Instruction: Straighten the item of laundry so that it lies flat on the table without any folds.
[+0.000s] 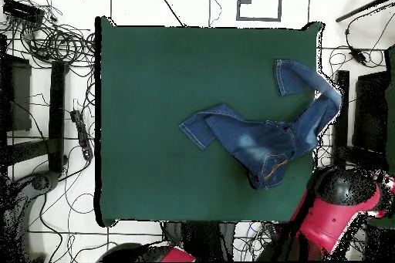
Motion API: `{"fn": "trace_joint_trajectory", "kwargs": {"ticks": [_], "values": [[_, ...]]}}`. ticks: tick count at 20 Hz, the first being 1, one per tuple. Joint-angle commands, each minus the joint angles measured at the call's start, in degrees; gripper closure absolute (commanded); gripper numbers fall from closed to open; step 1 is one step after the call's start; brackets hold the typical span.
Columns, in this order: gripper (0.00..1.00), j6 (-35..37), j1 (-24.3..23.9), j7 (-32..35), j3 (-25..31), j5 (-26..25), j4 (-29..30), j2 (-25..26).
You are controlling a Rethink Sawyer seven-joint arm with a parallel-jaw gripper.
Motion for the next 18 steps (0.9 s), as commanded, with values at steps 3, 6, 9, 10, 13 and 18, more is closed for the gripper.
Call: {"fn": "trace_joint_trajectory", "kwargs": {"ticks": [3, 6, 9, 10, 13, 18], "values": [[0.00, 9.9, -1.2, 9.3, 7.2, -13.4, 4.3, 2.4], [0.00, 9.9, -1.8, 11.8, 7.5, -15.5, 4.3, 2.4], [0.00, 9.6, -2.0, 12.9, 7.8, -15.7, 4.4, 2.3], [0.00, 9.5, -1.8, 12.5, 7.8, -14.8, 4.4, 2.3], [0.00, 3.7, 1.1, -6.4, 11.1, 5.5, 5.4, 1.0], [0.00, -17.8, -0.4, -16.1, 24.2, 26.8, 5.0, -6.4]]}}
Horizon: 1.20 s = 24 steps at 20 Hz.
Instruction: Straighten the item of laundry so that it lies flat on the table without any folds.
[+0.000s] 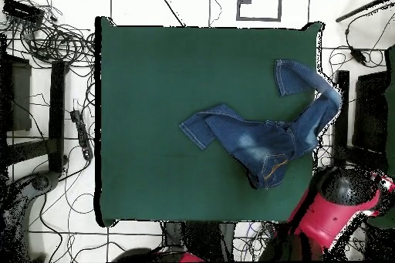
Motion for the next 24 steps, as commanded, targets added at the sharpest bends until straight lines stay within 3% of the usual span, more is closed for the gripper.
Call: {"fn": "trace_joint_trajectory", "kwargs": {"ticks": [1, 4, 10, 17, 19, 24], "values": [[0.00, -19.9, 1.3, -13.3, 21.6, 23.0, 3.8, -4.9], [0.00, -26.4, 1.6, -10.3, 23.5, 27.2, 2.2, -4.9], [0.00, -32.4, 0.0, -11.8, 27.4, 30.7, 2.2, -7.5], [0.00, -32.9, -1.6, -13.7, 27.9, 25.9, 4.7, -8.7], [0.00, -31.6, -1.7, -17.8, 26.1, 21.1, 6.1, -8.6], [0.00, -25.2, -3.4, -22.8, 18.2, 1.7, 9.0, -6.7]]}}
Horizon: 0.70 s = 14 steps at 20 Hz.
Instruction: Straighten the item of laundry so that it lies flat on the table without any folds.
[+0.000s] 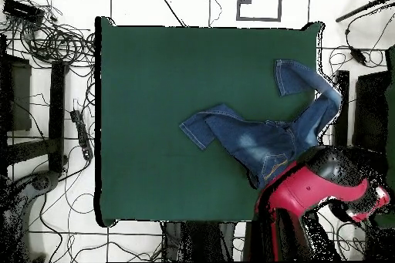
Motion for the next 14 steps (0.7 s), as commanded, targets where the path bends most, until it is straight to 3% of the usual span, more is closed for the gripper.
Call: {"fn": "trace_joint_trajectory", "kwargs": {"ticks": [1, 5, 7, 14], "values": [[0.00, 9.1, -1.6, -22.0, -1.8, -21.7, 7.7, 3.3], [0.00, 14.5, -8.8, -16.1, -12.4, -52.9, 4.7, 6.5], [0.00, 18.1, -13.1, -17.1, -15.3, -65.8, 1.5, 6.1], [0.00, 30.9, -22.8, -12.8, -17.5, -91.7, -9.5, 5.3]]}}
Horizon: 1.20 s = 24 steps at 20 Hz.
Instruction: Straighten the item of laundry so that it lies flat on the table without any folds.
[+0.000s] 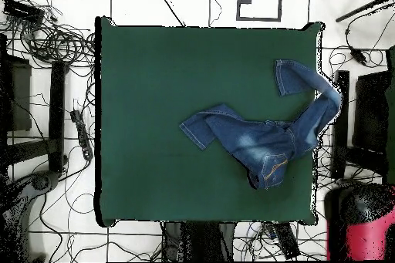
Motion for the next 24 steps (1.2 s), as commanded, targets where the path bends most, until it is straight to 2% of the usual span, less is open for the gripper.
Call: {"fn": "trace_joint_trajectory", "kwargs": {"ticks": [1, 3, 8, 11, 15, 18, 20, 22, 24], "values": [[0.00, 19.5, -7.4, -12.2, -2.5, -25.7, -9.8, 2.7], [0.00, 22.9, -11.4, -9.1, -0.1, -34.5, -13.8, 2.4], [0.00, 30.3, -19.5, -3.8, 7.1, -50.5, -21.7, 1.7], [0.00, 34.1, -23.6, -0.7, 12.1, -58.7, -24.8, 1.1], [0.00, 37.7, -27.3, 1.5, 17.4, -66.0, -27.1, 0.6], [0.00, 38.7, -28.1, 3.1, 18.6, -68.0, -27.8, 0.6], [0.00, 37.6, -25.7, 4.4, 14.8, -65.3, -27.9, 1.6], [0.00, 36.6, -22.1, 6.1, 9.6, -60.0, -27.2, 2.8], [0.00, 35.3, -15.8, 8.6, 1.1, -50.0, -25.2, 5.1]]}}
